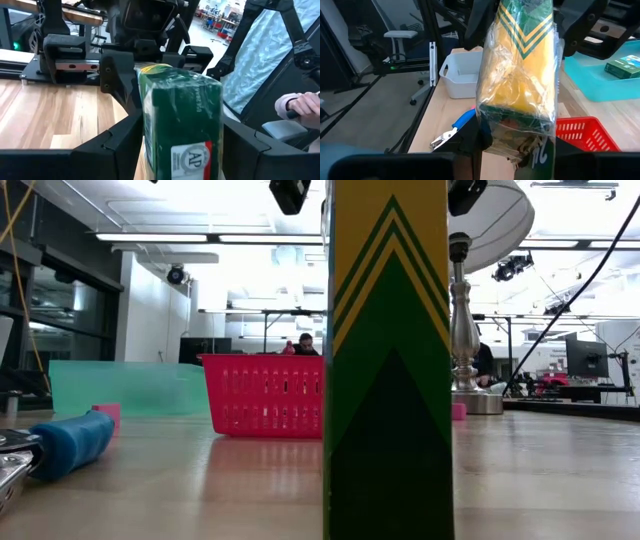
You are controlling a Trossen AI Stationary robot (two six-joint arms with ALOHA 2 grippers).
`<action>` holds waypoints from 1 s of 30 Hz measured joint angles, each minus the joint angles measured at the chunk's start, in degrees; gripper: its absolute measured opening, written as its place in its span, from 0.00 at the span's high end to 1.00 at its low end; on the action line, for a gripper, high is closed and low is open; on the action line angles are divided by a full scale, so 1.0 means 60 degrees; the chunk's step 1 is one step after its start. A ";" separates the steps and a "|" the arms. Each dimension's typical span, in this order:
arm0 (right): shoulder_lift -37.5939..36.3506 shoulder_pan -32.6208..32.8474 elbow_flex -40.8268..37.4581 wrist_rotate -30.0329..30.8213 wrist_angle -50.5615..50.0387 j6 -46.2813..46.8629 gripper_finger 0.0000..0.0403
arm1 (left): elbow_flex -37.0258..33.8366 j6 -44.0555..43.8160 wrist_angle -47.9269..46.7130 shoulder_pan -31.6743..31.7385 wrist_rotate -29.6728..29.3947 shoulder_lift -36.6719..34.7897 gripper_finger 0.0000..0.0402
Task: Pick & Place School Supplies
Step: Put the top yellow crayon box into the green bin
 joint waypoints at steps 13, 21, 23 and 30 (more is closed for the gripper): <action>0.0000 -0.0075 0.0000 0.0051 0.0145 -0.0217 0.80 | 0.0000 0.0285 0.0005 0.0061 -0.0157 0.0000 0.57; 0.0000 -0.0071 0.0000 0.0171 0.0122 -0.0210 0.81 | 0.0000 0.0275 -0.0015 0.0061 -0.0403 0.0000 0.73; 0.0000 -0.0071 0.0000 0.0164 0.0120 -0.0211 0.80 | 0.0000 0.0274 -0.0014 0.0061 -0.0402 0.0000 0.74; 0.0000 -0.0071 0.0000 0.0114 0.0052 -0.0211 0.80 | 0.0000 0.0281 -0.0015 0.0061 -0.0394 0.0000 0.73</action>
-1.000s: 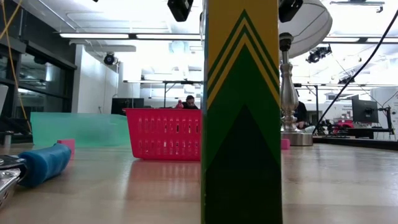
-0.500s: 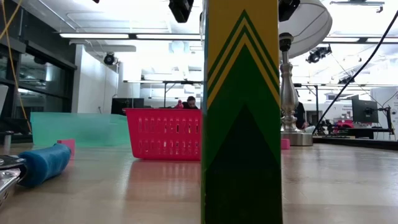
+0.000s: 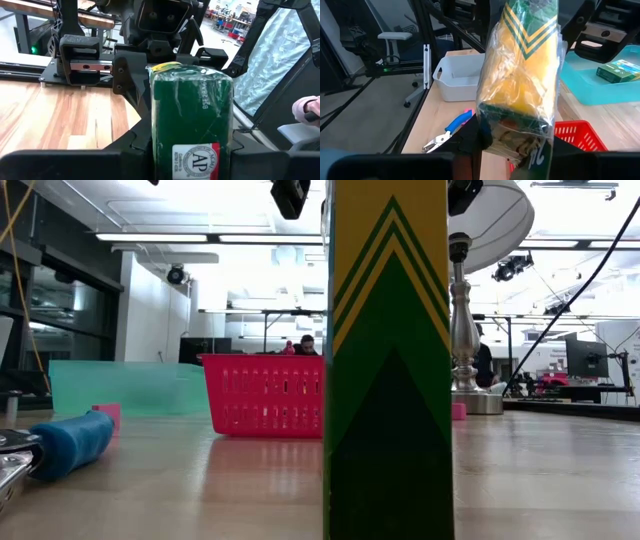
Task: Pick & Place School Supplies
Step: Put the top yellow crayon box into the green bin
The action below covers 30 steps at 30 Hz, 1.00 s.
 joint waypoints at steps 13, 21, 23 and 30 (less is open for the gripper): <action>0.0000 0.0000 0.0000 -0.0173 -0.0023 0.0069 0.69 | 0.0000 -0.0011 -0.0025 -0.0038 0.0073 -0.0022 0.74; 0.0000 0.0000 0.0000 -0.0329 -0.0063 0.0069 0.52 | 0.0000 -0.0031 -0.0024 -0.0055 0.0189 -0.0033 0.76; 0.0000 0.0000 0.0000 -0.0324 -0.0063 0.0069 0.49 | 0.0000 -0.0033 -0.0025 -0.0055 0.0178 -0.0033 0.76; -0.0085 0.0000 0.0000 -0.0318 -0.0314 -0.0259 0.49 | 0.0000 -0.0036 -0.0040 -0.0055 0.0132 -0.0033 0.76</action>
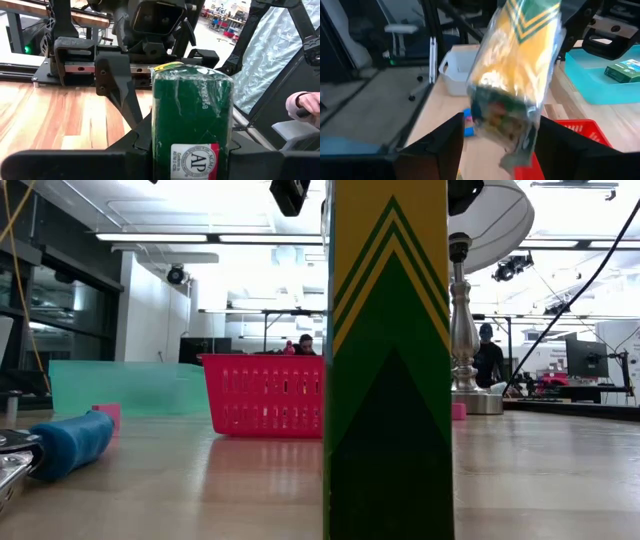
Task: Pick & Place School Supplies
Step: Put the top yellow crayon box into the green bin
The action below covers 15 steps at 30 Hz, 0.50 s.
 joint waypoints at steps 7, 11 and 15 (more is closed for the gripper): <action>-0.0834 0.0007 0.0000 0.0080 -0.1227 -0.0112 0.49 | 0.0000 0.0073 -0.0213 0.0004 -0.0062 -0.0004 0.76; -0.1362 0.0007 0.0010 0.0050 -0.2543 0.0679 0.49 | 0.0000 0.0149 -0.0271 0.0004 -0.0059 -0.0016 0.76; -0.1659 0.0007 0.0007 -0.0157 -0.3953 0.2023 0.49 | 0.0000 0.0462 -0.0776 0.0103 -0.0114 -0.0300 0.76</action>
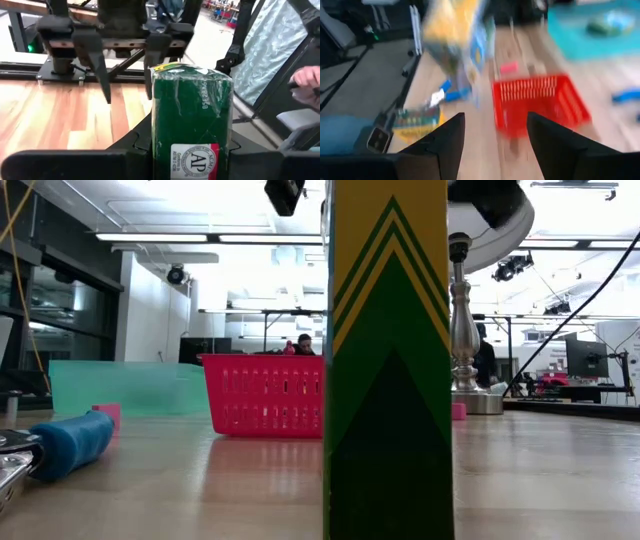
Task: Pick & Place School Supplies
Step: Put the top yellow crayon box into the green bin
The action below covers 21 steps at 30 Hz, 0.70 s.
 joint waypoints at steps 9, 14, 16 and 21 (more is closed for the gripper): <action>0.0183 0.0086 -0.0015 -0.0568 -0.1481 0.2079 0.50 | 0.0000 0.0394 -0.3866 0.0336 -0.3086 -0.1652 0.76; 0.0193 0.0146 -0.0015 -0.0530 -0.1424 0.2076 0.50 | 0.0000 0.0800 -0.6102 0.0338 -0.4838 -0.2388 0.76; 0.0196 0.0146 -0.0015 -0.0427 -0.1405 0.2076 0.50 | 0.0000 0.0996 -0.6993 0.0334 -0.5346 -0.2588 0.76; 0.0196 0.0146 -0.0015 -0.0217 -0.1346 0.2073 0.50 | 0.0003 0.1050 -0.8907 0.0333 -0.6495 -0.2878 0.76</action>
